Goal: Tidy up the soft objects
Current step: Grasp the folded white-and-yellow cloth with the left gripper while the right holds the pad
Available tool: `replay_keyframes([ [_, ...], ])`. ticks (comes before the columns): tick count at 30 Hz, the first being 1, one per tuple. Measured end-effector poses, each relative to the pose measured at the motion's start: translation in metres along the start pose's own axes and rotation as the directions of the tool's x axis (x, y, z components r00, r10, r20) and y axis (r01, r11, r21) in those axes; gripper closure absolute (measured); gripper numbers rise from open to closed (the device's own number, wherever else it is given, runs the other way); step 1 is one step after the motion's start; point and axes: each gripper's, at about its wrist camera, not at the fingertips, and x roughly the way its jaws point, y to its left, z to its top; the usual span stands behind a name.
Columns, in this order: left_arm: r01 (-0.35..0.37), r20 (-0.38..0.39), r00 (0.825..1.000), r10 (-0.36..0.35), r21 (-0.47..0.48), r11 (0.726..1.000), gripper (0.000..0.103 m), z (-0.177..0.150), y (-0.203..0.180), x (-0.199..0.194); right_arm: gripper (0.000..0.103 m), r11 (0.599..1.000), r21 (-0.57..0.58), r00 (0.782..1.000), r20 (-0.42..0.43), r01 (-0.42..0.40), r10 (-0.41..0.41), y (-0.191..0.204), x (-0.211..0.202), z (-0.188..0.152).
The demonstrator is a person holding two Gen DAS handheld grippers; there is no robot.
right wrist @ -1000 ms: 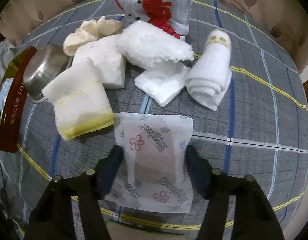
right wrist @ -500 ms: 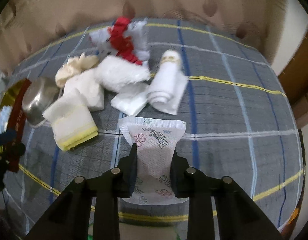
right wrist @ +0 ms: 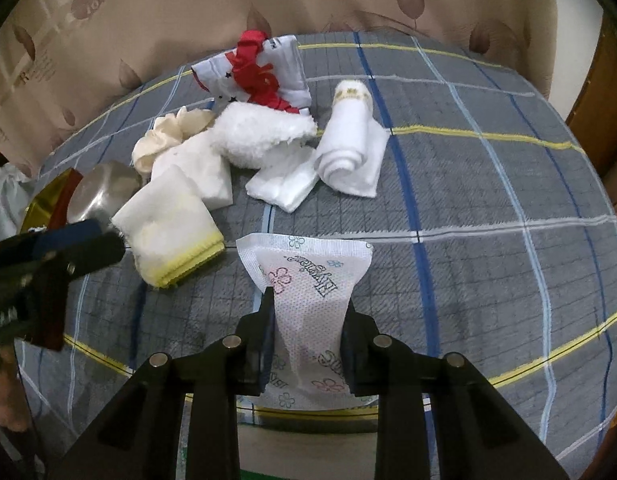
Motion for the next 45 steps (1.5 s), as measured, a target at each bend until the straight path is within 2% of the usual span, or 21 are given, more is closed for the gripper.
replay_keyframes([
  [12,-0.026,-0.035,0.999,0.026,-0.018,0.999,0.05,0.015,0.007,0.035,0.078,1.0,0.009,1.0,0.001,-0.029,0.029,-0.002,0.003,-0.003],
  [18,-0.034,-0.02,0.999,0.034,-0.011,0.999,0.048,0.014,0.003,0.037,0.078,0.998,0.029,0.999,-0.008,-0.052,0.052,-0.006,0.005,-0.003],
  [23,-0.012,0.002,1.0,0.012,0.003,1.0,0.048,0.007,0.003,0.033,0.078,0.998,0.031,0.998,-0.011,-0.061,0.061,-0.007,0.006,-0.003],
  [24,0.003,-0.002,1.0,-0.003,0.002,1.0,0.05,0.005,0.004,0.032,0.078,0.998,0.032,0.998,-0.011,-0.062,0.062,-0.007,0.006,-0.003],
  [26,0.007,0.0,1.0,-0.007,0.005,1.0,0.072,0.003,0.003,0.031,0.078,0.997,0.033,0.998,-0.012,-0.064,0.065,-0.007,0.006,-0.002],
  [35,-0.016,0.008,1.0,0.016,0.025,1.0,0.081,0.001,0.0,0.022,0.078,0.997,0.033,0.998,-0.014,-0.067,0.067,-0.008,0.007,-0.002],
  [45,0.005,0.031,1.0,-0.006,0.025,1.0,0.083,0.0,-0.003,0.002,0.078,0.997,0.033,0.998,-0.013,-0.068,0.068,-0.007,0.007,-0.002],
])
